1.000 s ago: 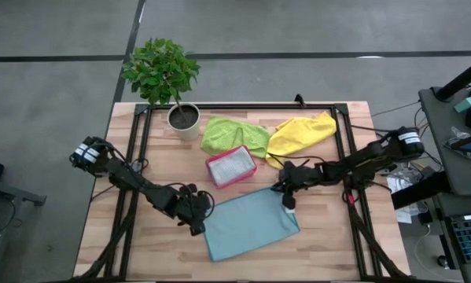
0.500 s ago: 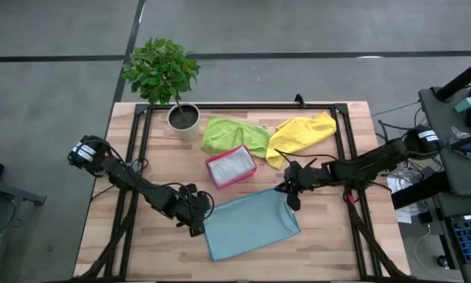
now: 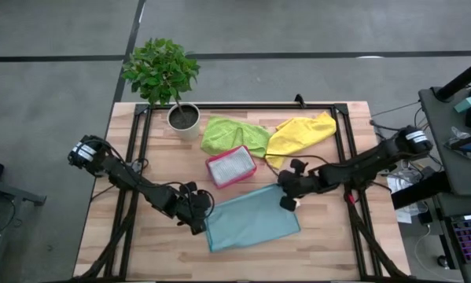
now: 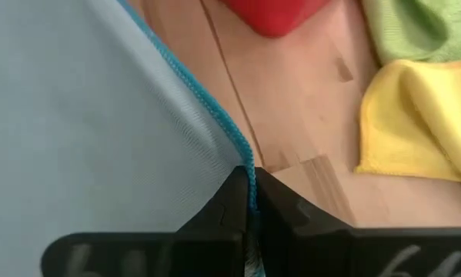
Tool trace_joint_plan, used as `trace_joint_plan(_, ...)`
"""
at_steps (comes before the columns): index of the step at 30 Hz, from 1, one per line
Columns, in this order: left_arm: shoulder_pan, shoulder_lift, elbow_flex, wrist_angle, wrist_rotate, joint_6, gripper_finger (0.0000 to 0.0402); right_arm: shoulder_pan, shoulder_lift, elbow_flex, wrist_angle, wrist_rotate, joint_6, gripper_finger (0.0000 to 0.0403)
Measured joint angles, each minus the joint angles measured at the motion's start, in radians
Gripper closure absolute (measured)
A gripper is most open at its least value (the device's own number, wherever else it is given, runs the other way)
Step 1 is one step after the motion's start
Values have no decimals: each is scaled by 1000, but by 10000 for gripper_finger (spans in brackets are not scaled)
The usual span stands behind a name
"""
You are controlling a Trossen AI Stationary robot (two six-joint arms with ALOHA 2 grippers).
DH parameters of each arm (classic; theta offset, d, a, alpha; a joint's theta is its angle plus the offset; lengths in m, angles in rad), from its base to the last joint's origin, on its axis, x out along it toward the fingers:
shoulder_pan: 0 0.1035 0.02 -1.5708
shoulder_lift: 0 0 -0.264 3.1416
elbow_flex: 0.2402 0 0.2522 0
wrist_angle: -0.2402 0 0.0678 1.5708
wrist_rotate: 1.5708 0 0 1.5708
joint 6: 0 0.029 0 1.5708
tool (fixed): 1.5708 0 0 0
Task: Fold microfiber towels
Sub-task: Fold the blue microfiber cloth
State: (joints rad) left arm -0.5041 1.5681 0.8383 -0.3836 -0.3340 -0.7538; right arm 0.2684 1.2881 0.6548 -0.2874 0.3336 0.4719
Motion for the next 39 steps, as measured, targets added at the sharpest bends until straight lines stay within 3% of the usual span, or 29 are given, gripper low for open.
trace_joint_plan(10, -4, -29, 40, -8, 40, 1, 401, 3, 133, 73, -34, -11, -72, 394)
trace_joint_plan(22, -106, -65, 245, -77, 72, 0, 401, 154, -51, 164, -142, -304, -23, 394)
trace_joint_plan(31, -198, 13, 369, -13, 74, -27, 401, 346, -100, 209, -149, -316, 96, 394)
trace_joint_plan(39, -214, 108, 365, 193, 219, -23, 401, 437, -87, 211, -149, -310, 150, 394)
